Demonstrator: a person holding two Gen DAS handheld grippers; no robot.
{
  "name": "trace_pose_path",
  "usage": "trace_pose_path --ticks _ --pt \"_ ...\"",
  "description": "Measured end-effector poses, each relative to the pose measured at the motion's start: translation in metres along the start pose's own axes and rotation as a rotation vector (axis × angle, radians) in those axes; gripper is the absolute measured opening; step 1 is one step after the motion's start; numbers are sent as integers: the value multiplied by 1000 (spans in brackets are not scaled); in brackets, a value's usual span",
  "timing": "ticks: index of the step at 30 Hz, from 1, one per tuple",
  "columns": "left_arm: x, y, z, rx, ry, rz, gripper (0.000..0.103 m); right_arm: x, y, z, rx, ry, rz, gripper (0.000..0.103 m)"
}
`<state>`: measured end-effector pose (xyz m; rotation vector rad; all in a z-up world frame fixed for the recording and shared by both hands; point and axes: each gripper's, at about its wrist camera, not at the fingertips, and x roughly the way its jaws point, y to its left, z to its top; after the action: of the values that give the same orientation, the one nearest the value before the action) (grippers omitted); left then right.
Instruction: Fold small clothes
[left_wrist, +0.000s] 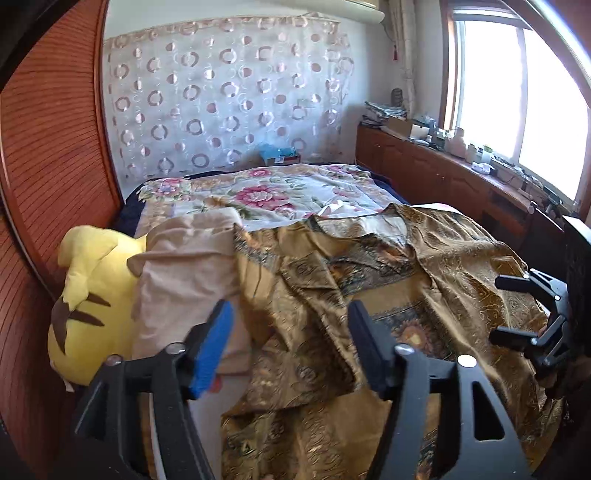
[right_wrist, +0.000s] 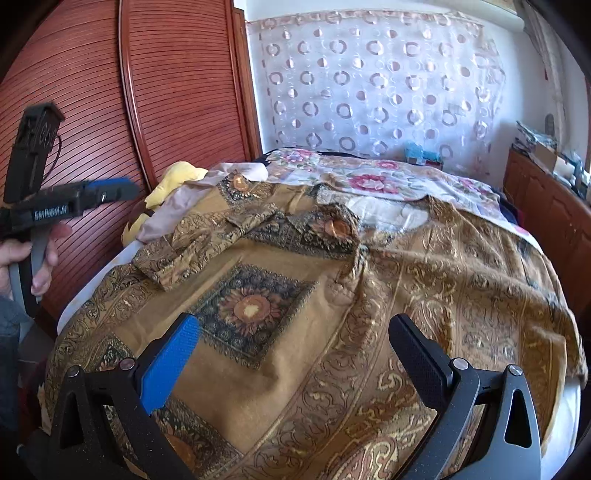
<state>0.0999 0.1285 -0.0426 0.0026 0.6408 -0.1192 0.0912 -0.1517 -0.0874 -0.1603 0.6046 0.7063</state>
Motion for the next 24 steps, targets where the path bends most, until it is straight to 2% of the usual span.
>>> trace_pose_path --ticks 2,6,11,13,17,24 --pt "0 11 -8 -30 5 11 77 4 1 7 -20 -4 9 100" --pt "0 26 -19 -63 6 43 79 16 5 25 -73 -4 34 94" --pt "-6 37 -27 -84 -4 69 81 47 17 51 -112 15 91 74" --pt "-8 42 -30 -94 -6 75 81 64 20 62 -109 42 119 70" --pt "-9 50 -39 -116 -3 80 81 104 30 78 -98 102 158 70" --pt "-8 57 -50 -142 14 79 81 171 59 86 -144 196 114 70"
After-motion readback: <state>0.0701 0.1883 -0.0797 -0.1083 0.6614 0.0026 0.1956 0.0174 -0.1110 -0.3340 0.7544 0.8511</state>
